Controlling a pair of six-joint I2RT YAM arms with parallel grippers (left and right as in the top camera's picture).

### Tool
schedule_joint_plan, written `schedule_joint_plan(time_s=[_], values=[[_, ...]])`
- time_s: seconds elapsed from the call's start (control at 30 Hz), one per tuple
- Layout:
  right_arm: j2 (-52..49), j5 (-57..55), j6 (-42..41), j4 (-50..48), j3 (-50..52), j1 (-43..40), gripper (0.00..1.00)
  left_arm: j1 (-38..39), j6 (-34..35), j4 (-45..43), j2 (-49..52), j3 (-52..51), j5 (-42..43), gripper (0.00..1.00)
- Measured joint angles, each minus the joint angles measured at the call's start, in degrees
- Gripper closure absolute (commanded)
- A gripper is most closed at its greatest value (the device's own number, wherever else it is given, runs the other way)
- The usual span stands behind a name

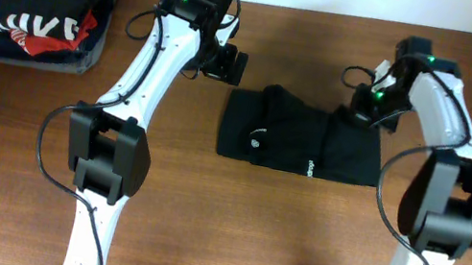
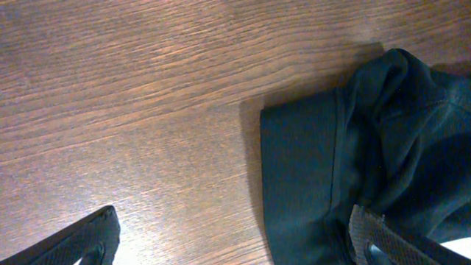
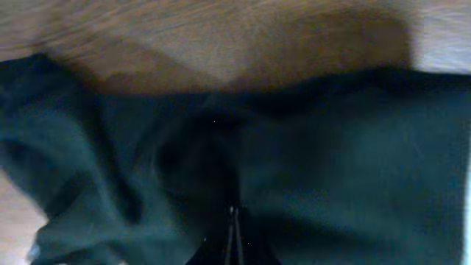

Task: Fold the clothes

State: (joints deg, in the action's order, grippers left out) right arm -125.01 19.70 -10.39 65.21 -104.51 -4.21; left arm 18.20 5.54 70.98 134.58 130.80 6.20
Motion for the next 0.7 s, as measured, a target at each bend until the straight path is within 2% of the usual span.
schedule_joint_plan(time_s=[0.1,0.3,0.7], values=[[3.21,-0.35,0.42,3.41,-1.20,-0.26,0.90,0.00,0.00,0.00,0.00,0.00,0.02,0.01],[6.69,-0.37,2.12,9.35,-1.81,-0.31,0.88,0.00,0.02,0.00,0.00,0.00,0.00,0.01],[6.67,-0.26,3.37,4.15,13.64,-0.31,0.85,0.00,0.02,0.09,0.00,0.00,0.00,0.01]])
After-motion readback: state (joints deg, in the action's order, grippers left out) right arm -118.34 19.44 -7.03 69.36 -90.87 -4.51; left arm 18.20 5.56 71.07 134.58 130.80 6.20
